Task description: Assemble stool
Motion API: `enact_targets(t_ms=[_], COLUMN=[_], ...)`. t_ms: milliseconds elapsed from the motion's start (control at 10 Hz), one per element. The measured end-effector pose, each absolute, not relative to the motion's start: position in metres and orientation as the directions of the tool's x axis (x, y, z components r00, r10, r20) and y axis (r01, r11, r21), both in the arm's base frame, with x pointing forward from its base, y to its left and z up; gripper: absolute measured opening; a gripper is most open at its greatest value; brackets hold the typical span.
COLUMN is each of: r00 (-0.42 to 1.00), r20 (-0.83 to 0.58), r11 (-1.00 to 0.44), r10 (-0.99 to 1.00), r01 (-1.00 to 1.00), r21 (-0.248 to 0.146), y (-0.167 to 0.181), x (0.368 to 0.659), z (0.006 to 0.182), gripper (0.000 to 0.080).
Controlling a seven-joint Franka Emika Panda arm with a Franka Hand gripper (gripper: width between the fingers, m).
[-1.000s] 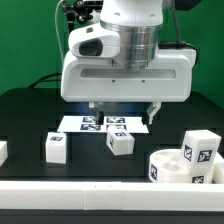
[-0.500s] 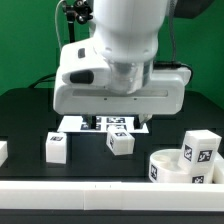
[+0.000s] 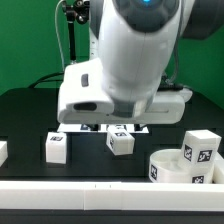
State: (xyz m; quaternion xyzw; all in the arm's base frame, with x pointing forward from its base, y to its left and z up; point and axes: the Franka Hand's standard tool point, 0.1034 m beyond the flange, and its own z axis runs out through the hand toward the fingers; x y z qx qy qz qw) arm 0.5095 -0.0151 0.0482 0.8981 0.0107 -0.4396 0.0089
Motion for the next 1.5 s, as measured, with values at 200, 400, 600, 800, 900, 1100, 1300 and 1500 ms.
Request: enact_targets(t_ms=[200,400,600,800,900,1100,1300,1500], r00=[0.572,0.576,0.578,0.592,0.603,0.616,0.612,0.61], r20=[-0.82,-0.817,-0.816,-0.806,-0.798,-0.788,-0.791,-0.792], r11=[-0.999,-1.0,-1.0,-1.0,-1.0,-1.0,-1.0,-1.0], r10=[0.013,0.0,0.003,0.01,0.018,0.02,0.02,0.022], r01=[0.031,0.012,0.018,0.022,0.027,0.027,0.028,0.03], r21=[0.006,0.009,0.009,0.004,-0.003,-0.004,-0.004,-0.005], y=[-0.015,-0.011,-0.009,-0.011,-0.013,-0.015,-0.014,-0.013], x=[0.512,0.509,0.504,0.502,0.503,0.502,0.5,0.5], z=[0.042,0.036,0.029,0.019,0.016,0.008,0.007,0.006], gripper=[0.0648,0.0648,0.0648,0.0648,0.0648,0.0648,0.0648,0.0399])
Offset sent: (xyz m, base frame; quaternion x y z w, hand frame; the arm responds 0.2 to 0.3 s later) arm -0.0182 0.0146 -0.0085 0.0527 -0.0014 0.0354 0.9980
